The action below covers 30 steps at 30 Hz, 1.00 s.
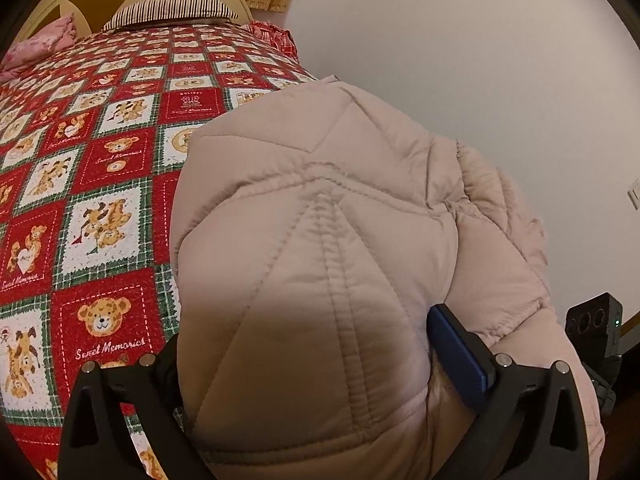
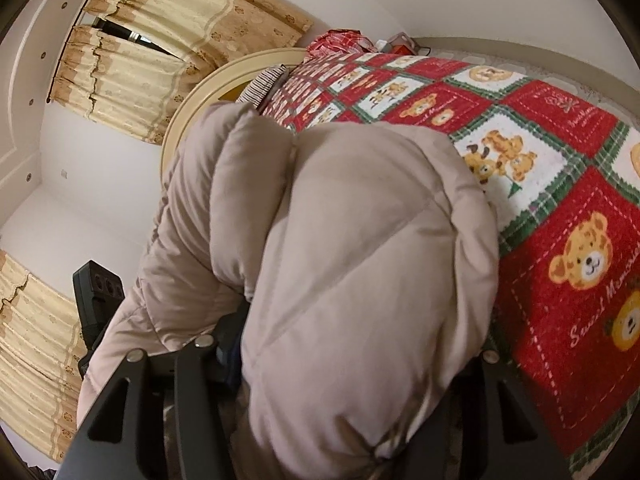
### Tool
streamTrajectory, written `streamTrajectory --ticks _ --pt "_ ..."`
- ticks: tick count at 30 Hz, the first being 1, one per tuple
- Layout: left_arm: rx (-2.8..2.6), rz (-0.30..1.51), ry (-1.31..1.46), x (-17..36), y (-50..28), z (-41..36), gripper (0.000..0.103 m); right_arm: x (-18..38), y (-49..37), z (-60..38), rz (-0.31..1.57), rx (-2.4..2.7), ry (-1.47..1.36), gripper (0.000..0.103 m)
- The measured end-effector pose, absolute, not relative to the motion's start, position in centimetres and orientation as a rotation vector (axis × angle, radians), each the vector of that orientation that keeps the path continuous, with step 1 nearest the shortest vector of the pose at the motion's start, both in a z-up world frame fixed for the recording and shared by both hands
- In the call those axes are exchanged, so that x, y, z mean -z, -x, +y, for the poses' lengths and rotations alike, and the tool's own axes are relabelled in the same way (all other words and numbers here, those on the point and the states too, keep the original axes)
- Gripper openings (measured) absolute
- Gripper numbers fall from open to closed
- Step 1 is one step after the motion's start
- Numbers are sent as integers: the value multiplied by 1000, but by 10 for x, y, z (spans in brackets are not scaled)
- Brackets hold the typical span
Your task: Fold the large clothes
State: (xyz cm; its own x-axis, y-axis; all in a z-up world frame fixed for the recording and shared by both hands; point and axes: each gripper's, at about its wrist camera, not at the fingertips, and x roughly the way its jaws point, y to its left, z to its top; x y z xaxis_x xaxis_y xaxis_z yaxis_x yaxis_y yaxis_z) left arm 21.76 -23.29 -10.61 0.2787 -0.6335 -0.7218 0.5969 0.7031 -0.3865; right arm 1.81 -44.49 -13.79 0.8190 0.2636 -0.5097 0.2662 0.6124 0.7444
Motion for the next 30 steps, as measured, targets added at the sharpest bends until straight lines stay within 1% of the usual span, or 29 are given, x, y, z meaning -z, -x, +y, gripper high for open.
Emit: streamTrajectory --ticks 3,5,7,10,13,15,17,18,20,21,23,24,26,28,30 --pt "826 975 34 107 -216 -231 102 136 -16 -443 635 23 -917 60" --pt "826 964 22 107 -215 -231 102 132 -11 -442 636 58 -908 70" --pt "827 953 8 107 -213 -231 102 125 -2 -442 645 111 -896 77" --pt "817 941 -4 107 -212 -231 102 104 21 -443 621 186 -841 78" --pt "808 933 -16 106 -211 -232 102 66 46 -438 581 315 -700 78" --pt "800 923 -27 105 -209 -234 102 32 54 -427 535 382 -570 74" --pt "794 916 -36 105 -208 -234 102 6 51 -413 496 382 -475 64" --pt "791 914 -40 105 -208 -234 102 -11 42 -402 490 378 -412 62" --pt "784 906 -53 104 -207 -235 102 -24 19 -388 520 375 -341 56" --pt "780 901 -59 104 -206 -236 102 -28 3 -383 546 361 -317 55" --pt "774 888 -70 103 -205 -235 102 -22 -30 -377 606 334 -311 51" --pt "771 882 -74 103 -204 -235 102 -14 -46 -376 635 328 -320 51" --pt "767 870 -84 102 -203 -235 102 9 -68 -380 703 355 -337 45" --pt "770 867 -91 102 -202 -236 102 38 -76 -388 770 419 -357 45" --pt "770 859 -106 102 -201 -239 102 61 -71 -396 779 432 -403 45"
